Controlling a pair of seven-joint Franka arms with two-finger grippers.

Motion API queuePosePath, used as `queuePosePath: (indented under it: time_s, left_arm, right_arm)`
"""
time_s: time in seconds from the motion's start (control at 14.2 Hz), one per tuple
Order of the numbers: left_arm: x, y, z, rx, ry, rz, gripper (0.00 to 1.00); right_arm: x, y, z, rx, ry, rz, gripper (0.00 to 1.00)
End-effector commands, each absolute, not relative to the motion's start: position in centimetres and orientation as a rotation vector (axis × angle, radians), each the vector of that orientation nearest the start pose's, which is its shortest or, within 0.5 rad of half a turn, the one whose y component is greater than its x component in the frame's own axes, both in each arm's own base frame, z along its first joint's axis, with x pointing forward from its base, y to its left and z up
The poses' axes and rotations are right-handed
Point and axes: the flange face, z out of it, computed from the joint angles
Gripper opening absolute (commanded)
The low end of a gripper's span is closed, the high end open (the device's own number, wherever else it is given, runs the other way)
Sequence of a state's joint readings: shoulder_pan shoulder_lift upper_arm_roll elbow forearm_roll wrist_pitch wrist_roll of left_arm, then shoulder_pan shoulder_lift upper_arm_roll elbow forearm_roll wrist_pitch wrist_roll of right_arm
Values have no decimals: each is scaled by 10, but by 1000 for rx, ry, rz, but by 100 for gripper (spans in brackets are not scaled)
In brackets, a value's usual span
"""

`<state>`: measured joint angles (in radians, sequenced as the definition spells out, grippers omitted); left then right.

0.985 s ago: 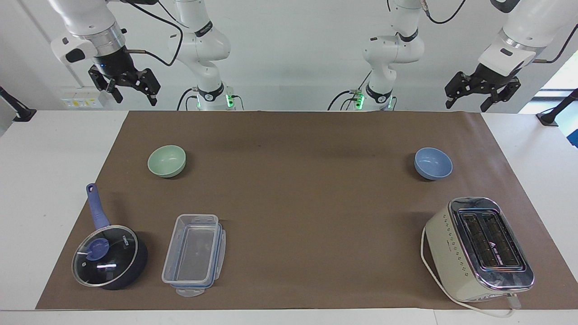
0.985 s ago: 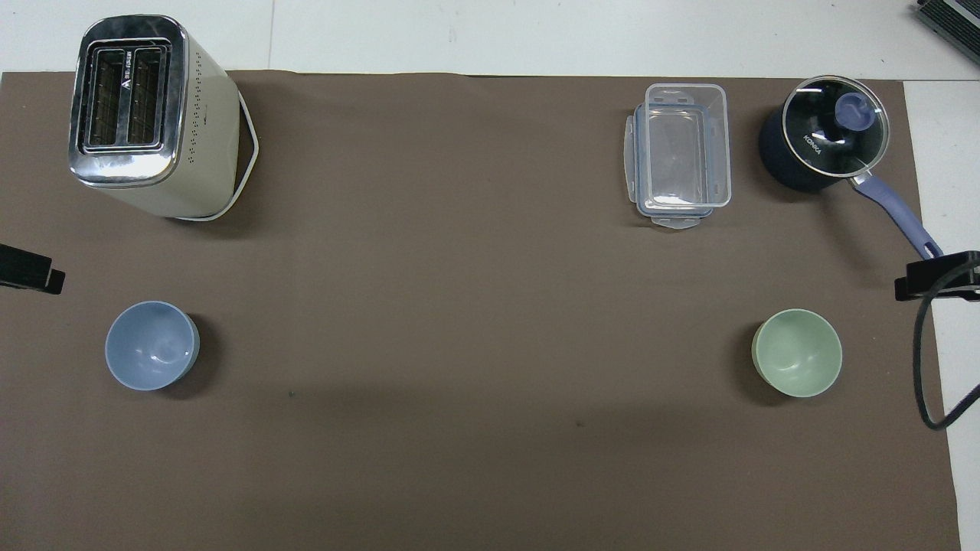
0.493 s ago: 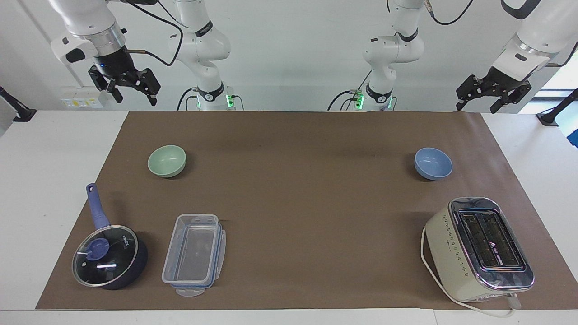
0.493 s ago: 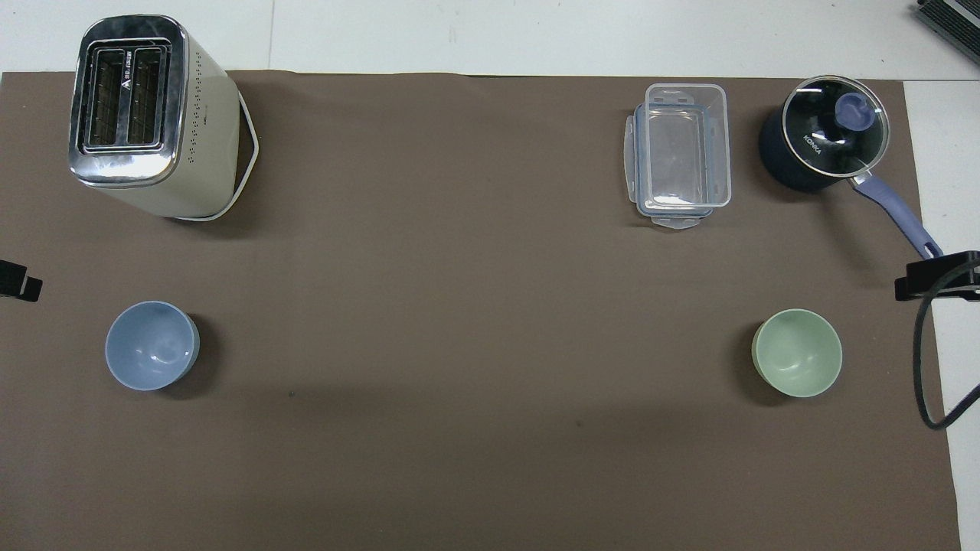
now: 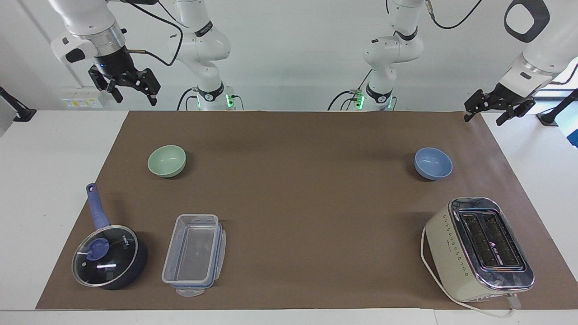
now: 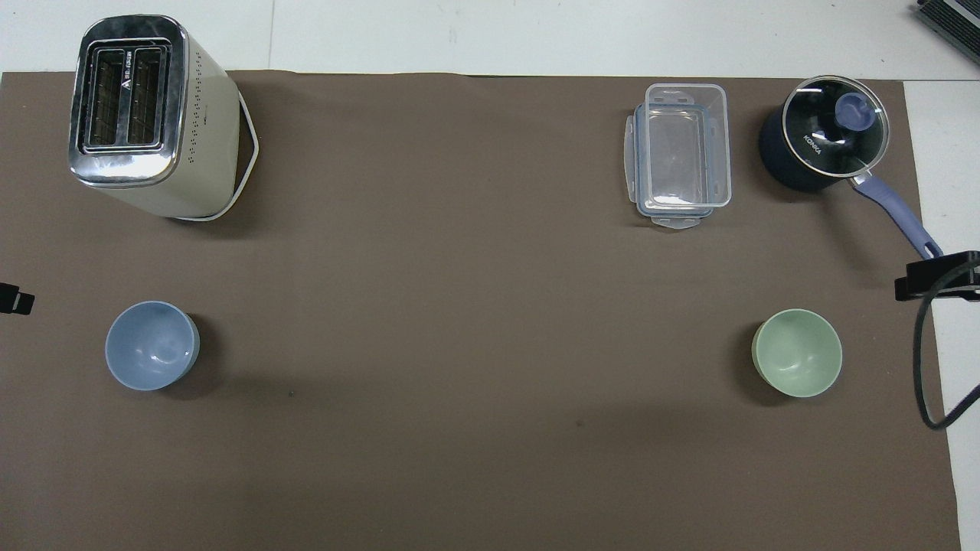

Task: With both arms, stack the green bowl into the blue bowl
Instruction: 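Reach the left gripper to the blue bowl rim and grasp it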

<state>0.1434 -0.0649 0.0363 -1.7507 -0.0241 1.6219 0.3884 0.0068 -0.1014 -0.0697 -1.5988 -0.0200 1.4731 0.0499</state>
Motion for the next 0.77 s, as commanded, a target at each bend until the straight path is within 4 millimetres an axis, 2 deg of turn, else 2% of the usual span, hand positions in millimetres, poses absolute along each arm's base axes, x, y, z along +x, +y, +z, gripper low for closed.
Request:
queuePosePath:
  time_s: [0.0,0.14,0.35,0.49,0.7]
  left_arm:
    - [510,121,544,-3193,386,43,100]
    - [506,127,519,-3188,381,14,100]
    - [492,149,472,-3240,390,-18,100]
    - [487,151,450,-3239,399,-24,100]
    - [472,153,397,-3289,404,-14,100]
  right_arm:
    - [507,-37,657,-3139,162,17,100]
    - [507,-37,657,-3139,162,17,100]
    - [507,-36,657,-3139,159,17,100]
    - [507,-37,657,-3139,162,17,100]
    - [507,-37,657,-3139,162,17,100]
